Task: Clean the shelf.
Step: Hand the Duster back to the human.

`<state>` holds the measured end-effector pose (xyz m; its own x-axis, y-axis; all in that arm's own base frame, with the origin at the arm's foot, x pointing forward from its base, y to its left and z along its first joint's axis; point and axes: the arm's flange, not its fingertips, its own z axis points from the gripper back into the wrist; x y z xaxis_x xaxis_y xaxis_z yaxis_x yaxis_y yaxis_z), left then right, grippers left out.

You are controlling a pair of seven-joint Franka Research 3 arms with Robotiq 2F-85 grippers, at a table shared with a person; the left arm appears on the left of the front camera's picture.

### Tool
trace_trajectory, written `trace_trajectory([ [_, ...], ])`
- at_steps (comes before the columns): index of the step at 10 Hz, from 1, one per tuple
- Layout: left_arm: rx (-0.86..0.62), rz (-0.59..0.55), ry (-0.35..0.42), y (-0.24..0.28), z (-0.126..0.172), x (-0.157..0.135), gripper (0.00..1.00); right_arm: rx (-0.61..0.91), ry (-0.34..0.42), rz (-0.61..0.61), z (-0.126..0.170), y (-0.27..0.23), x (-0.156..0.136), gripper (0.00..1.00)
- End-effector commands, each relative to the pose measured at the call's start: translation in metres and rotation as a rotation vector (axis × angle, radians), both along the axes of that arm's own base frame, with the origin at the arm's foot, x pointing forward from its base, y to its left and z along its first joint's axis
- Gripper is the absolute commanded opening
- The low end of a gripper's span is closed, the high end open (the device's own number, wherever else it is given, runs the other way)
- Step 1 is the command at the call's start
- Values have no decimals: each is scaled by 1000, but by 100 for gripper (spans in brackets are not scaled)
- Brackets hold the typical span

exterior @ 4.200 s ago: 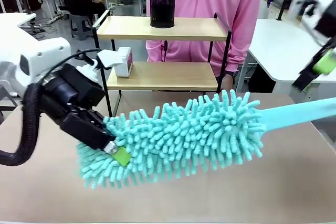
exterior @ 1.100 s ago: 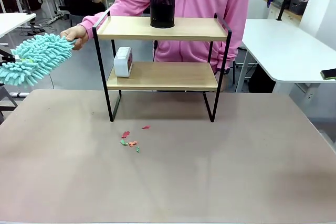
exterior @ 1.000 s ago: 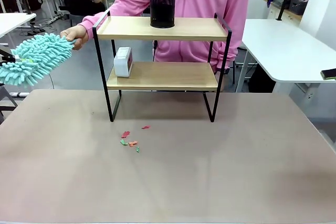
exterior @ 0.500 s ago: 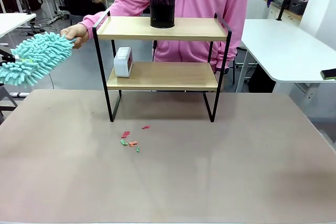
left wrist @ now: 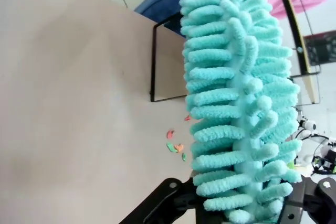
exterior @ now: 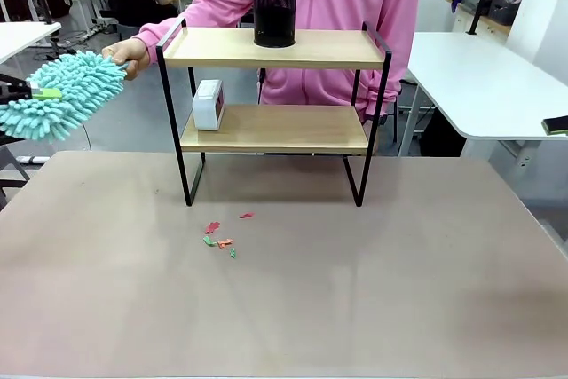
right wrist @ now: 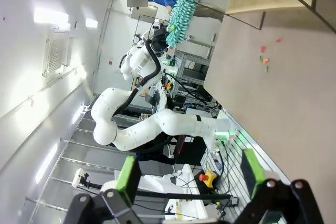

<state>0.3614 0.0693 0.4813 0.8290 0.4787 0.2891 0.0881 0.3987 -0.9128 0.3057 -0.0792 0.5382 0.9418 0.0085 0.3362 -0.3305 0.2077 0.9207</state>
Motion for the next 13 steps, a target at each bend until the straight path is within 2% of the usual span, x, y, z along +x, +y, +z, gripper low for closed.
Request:
trace_trajectory([
  [1, -27, -31, -51, -10, 11, -13, 100, -15, -6, 15, 2, -3, -1, 100],
  [2, -59, -47, -74, -10, 17, -27, 100, -15, -6, 15, 2, -3, -1, 100],
  [4, -97, -148, -96, -21, 23, -62, 100, -15, -6, 15, 2, -3, -1, 100],
  [7, -72, -368, -34, -54, 10, -94, 100, -15, -6, 15, 2, -3, -1, 100],
  [8, -83, -468, 9, -65, 4, -101, 100, -15, -6, 15, 2, -3, -1, 100],
  [10, -48, -549, 99, -90, -20, -99, 100, -15, -6, 15, 2, -3, -1, 100],
  [11, -84, -549, 132, -99, -33, -95, 100, -15, -6, 15, 2, -3, -1, 100],
  [12, -124, -483, 111, -100, -41, -86, 100, -15, -6, 15, 2, -3, -1, 100],
  [13, -160, -506, 131, -96, -48, -78, 100, -15, -6, 15, 2, -3, -1, 100],
])
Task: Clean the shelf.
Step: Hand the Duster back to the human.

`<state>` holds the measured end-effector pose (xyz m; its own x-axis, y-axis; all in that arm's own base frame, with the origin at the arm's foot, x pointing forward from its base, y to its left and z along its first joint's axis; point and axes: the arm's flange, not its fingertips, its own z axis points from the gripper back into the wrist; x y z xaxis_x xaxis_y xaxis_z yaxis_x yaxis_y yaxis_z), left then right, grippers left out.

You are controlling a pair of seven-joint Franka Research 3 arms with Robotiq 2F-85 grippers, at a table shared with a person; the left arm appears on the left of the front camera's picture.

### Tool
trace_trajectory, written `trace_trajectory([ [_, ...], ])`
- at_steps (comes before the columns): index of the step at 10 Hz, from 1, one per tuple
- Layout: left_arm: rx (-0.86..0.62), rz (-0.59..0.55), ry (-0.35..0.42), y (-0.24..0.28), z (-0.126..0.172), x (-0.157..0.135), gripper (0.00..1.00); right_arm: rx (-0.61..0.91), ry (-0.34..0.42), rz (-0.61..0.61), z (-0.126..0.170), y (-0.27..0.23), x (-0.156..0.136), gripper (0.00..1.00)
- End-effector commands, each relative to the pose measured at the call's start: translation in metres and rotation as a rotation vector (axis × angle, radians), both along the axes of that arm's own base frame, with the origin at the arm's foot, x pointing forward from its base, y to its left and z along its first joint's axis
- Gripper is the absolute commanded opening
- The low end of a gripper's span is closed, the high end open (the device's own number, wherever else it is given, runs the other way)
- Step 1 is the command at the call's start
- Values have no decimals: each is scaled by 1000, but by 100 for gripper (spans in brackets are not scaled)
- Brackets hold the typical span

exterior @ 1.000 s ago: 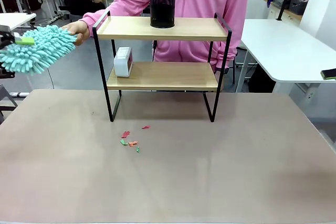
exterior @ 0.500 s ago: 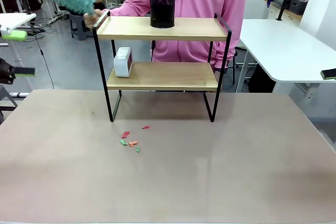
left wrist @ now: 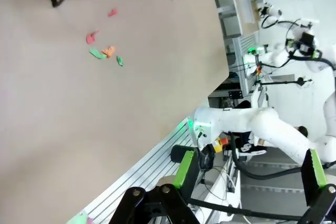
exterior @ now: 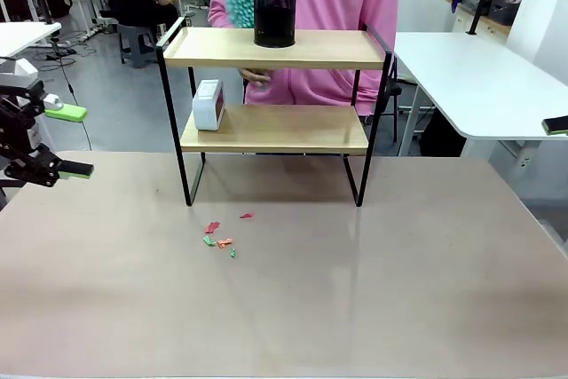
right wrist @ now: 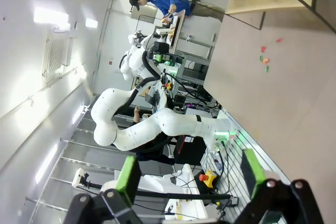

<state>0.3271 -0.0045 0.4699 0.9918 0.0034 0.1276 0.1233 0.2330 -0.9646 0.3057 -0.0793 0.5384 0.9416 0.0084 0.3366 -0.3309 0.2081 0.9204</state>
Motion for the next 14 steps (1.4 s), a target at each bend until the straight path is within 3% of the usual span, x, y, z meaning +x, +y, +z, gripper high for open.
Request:
trace_trajectory([
  [1, 17, -13, -29, 0, 11, -8, 100, -15, -6, 16, 2, -3, -1, 100],
  [14, 17, -13, -29, 0, 11, -8, 100, -15, -6, 16, 2, -3, -1, 100],
])
